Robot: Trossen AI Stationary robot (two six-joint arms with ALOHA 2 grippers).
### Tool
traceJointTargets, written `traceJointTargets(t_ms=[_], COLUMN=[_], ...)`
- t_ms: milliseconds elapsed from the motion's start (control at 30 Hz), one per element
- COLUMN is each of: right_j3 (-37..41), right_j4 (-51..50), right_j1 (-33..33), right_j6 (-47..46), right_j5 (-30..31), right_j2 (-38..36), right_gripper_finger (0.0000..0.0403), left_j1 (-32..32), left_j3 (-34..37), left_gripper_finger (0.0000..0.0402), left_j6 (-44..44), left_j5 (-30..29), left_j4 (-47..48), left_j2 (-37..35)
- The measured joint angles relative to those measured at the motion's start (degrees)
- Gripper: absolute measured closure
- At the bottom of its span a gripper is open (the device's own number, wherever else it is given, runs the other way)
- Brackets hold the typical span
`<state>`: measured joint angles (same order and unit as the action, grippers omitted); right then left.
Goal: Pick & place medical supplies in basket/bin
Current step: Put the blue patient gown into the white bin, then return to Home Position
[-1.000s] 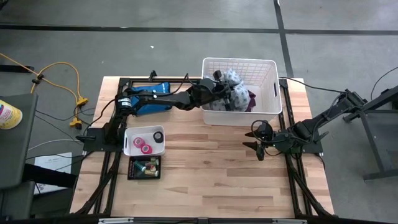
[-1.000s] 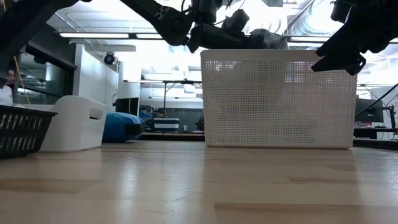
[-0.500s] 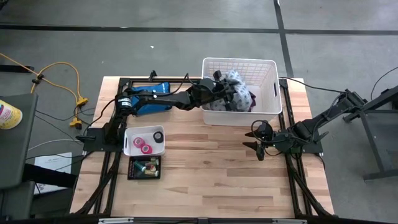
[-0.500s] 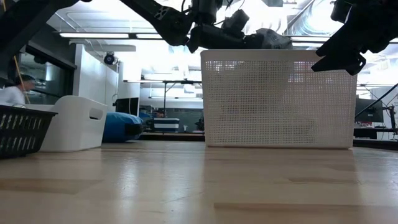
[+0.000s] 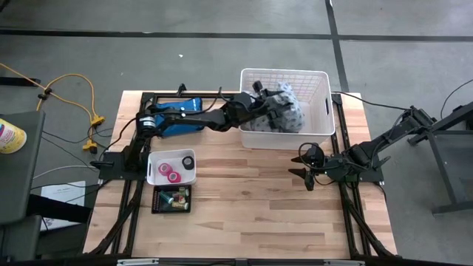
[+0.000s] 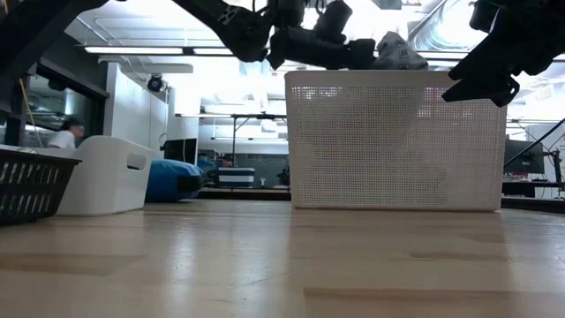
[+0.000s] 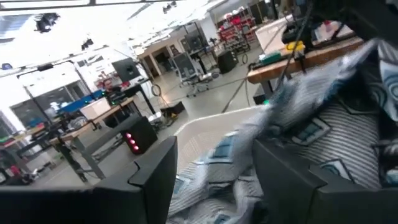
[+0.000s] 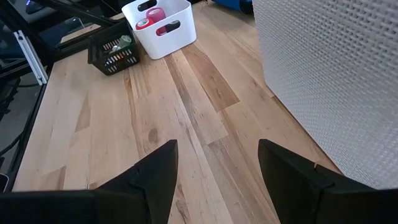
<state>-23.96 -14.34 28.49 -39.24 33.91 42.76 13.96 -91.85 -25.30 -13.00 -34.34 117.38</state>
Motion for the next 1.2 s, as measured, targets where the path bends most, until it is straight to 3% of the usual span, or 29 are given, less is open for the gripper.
traceJointTargets(t_ms=[467,867,1200], right_j3=[0.0,0.0,0.0], right_j4=[0.0,0.0,0.0], right_j1=[0.0,0.0,0.0], right_j6=[0.0,0.0,0.0], right_j5=[0.0,0.0,0.0], right_j2=[0.0,0.0,0.0], right_gripper_finger=[0.0192,0.0192,0.0192], left_j1=[-0.3,-1.5,-3.2], left_j3=[0.0,0.0,0.0], left_gripper_finger=[0.0201,0.0201,0.0201], left_j6=[-1.7,-1.8,-1.1], left_j5=[-1.9,-2.2,-10.0], left_j4=[3.5,4.5,4.4], left_j2=[-6.7,-7.1,-7.2])
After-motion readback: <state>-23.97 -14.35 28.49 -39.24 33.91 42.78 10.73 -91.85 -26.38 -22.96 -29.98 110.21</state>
